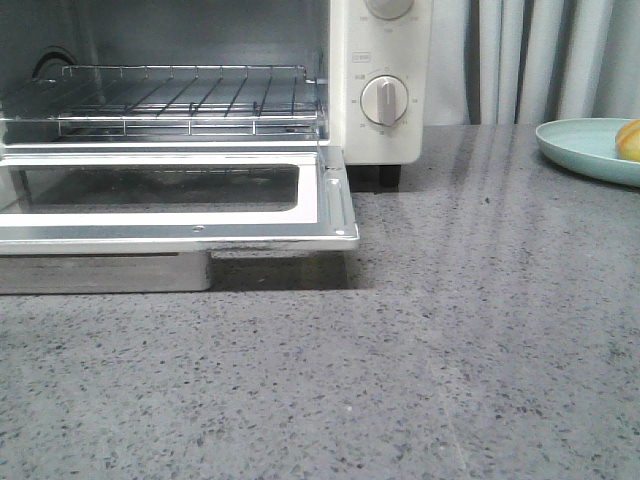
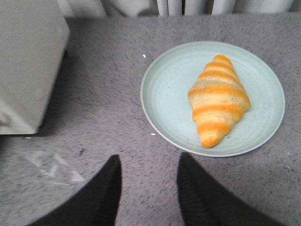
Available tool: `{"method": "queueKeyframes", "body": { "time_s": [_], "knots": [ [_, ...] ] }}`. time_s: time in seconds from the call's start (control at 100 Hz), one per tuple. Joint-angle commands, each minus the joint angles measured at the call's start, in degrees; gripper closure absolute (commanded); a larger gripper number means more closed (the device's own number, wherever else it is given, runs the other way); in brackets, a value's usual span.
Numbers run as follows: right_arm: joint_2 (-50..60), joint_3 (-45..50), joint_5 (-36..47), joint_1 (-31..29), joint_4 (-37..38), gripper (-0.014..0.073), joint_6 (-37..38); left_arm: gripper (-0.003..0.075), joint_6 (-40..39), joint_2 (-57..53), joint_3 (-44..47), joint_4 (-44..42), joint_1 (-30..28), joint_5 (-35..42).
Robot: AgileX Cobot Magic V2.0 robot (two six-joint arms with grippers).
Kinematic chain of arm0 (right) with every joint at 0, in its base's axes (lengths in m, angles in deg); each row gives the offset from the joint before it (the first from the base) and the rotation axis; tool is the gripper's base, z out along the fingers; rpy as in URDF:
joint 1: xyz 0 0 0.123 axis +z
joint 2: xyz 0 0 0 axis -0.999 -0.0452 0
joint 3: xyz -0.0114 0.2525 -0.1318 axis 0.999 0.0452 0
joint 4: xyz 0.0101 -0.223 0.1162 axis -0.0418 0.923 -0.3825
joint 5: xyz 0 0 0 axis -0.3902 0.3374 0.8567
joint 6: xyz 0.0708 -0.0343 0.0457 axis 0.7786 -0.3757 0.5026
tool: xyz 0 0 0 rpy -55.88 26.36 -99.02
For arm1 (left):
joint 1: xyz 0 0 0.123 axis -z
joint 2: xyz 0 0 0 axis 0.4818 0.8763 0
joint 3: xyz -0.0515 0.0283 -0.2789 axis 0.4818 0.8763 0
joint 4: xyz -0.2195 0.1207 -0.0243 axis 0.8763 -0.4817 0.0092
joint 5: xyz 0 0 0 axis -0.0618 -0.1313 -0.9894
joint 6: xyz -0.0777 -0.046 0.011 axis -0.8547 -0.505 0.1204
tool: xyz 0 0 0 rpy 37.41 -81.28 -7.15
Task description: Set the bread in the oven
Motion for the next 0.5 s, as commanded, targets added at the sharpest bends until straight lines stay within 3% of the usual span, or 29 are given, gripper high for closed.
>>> {"method": "queueKeyframes", "body": {
  "time_s": [0.0, 0.49],
  "knots": [
    [-5.72, -4.29, 5.57, -0.87, 2.83, 0.0255, -0.85, 0.0741, -0.04, -0.23, -1.53, 0.83, 0.48, 2.90],
    [-22.18, -8.62, 7.57, -10.67, 3.71, 0.0254, 4.23, 0.0741, -0.04, -0.36, -1.53, 0.37, 0.48, 0.69]
  ]
}}
